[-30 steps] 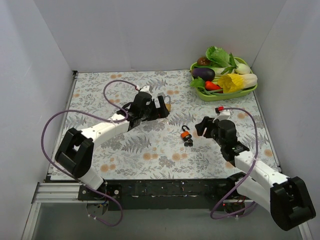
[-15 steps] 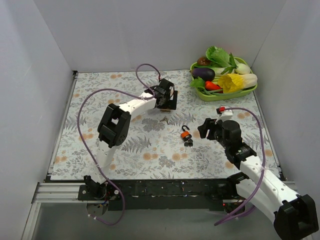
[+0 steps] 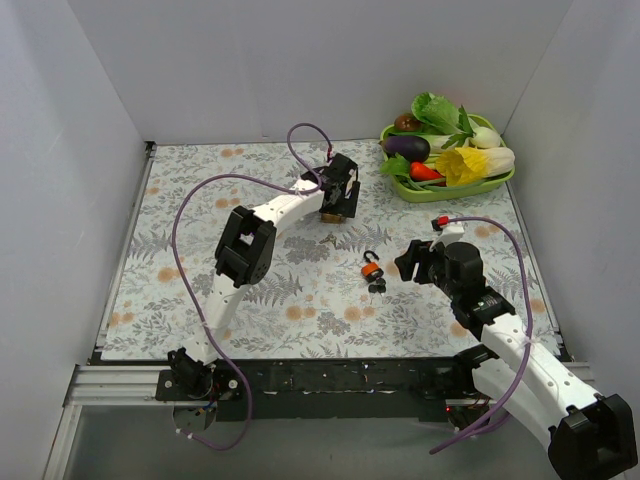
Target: Unlock with the key
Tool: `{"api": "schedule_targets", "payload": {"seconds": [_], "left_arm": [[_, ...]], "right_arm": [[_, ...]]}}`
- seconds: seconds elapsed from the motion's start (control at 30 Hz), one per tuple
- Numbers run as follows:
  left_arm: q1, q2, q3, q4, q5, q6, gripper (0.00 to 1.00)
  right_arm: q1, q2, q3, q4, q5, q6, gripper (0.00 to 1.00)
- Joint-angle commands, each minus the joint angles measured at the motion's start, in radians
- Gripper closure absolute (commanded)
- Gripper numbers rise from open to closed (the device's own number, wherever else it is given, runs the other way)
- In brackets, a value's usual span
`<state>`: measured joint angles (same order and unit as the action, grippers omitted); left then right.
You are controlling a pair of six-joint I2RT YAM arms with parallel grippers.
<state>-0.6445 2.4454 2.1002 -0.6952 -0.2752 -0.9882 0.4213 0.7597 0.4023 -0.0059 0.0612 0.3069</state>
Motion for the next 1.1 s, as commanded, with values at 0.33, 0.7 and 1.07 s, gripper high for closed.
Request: {"api": "schedule_targets", "payload": {"seconds": [0.33, 0.7, 1.07], "left_arm": [[0.066, -0.084, -0.176, -0.023, -0.001, -0.055, 0.59], [0.23, -0.454, -0.707, 0.175, 0.074, -0.309, 0.71], [0.252, -0.591, -0.93, 0.203, 0.162, -0.478, 0.45]], "right_arm": [[0.005, -0.003, -0.002, 0.032, -0.024, 0.005, 0.33], [0.108, 0.127, 0.026, 0.142, -0.029, -0.012, 0.36], [0.246, 0.591, 0.253, 0.305, -0.031, -0.052, 0.4]]}}
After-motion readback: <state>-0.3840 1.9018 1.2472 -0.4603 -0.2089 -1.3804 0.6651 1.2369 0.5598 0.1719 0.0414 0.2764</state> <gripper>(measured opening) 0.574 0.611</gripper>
